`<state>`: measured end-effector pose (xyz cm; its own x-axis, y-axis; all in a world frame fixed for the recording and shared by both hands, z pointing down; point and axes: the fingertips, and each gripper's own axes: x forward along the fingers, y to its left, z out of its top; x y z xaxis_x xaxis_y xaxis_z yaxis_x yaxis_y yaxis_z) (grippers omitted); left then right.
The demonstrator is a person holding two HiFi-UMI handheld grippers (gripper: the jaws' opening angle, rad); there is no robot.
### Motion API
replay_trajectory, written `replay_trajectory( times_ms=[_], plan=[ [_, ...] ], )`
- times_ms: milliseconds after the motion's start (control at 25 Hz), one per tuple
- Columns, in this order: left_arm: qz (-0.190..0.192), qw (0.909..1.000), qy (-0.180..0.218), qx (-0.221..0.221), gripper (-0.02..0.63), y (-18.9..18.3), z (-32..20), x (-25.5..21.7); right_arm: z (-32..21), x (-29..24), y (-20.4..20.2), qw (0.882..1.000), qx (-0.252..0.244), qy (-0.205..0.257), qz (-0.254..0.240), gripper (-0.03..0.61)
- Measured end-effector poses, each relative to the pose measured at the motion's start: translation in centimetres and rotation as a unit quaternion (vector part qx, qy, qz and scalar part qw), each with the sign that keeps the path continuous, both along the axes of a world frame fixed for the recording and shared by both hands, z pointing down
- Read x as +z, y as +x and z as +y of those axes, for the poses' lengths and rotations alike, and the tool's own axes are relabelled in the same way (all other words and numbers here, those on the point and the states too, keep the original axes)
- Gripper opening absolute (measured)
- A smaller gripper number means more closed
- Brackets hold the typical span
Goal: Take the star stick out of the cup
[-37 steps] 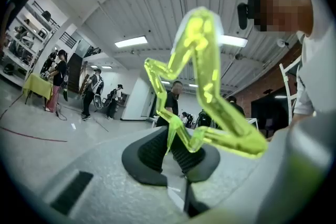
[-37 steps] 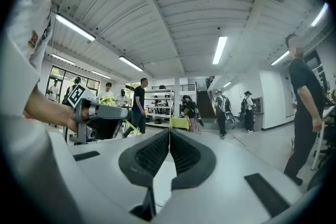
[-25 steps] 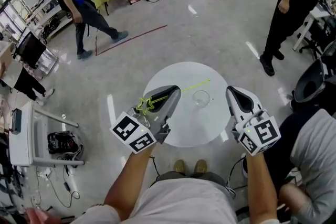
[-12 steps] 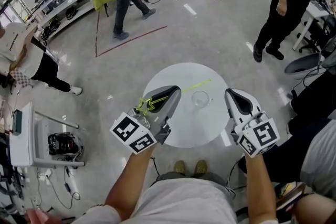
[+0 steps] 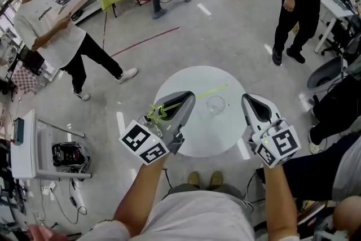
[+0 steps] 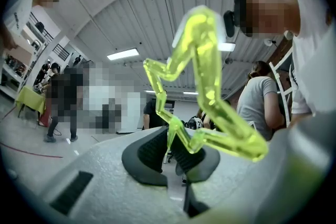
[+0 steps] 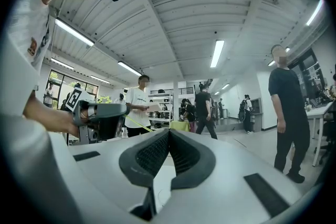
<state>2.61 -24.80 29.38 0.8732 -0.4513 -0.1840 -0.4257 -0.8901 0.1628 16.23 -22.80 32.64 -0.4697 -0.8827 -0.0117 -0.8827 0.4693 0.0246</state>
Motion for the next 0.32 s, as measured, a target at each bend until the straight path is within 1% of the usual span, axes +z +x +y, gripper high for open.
replay_trajectory(
  times_ms=[320],
  plan=[
    [0.002,1.0,-0.001,0.003,0.028,-0.5,0.42,-0.28,0.38,-0.3,-0.6,1.0,0.0,-0.001,0.003,0.011]
  ],
)
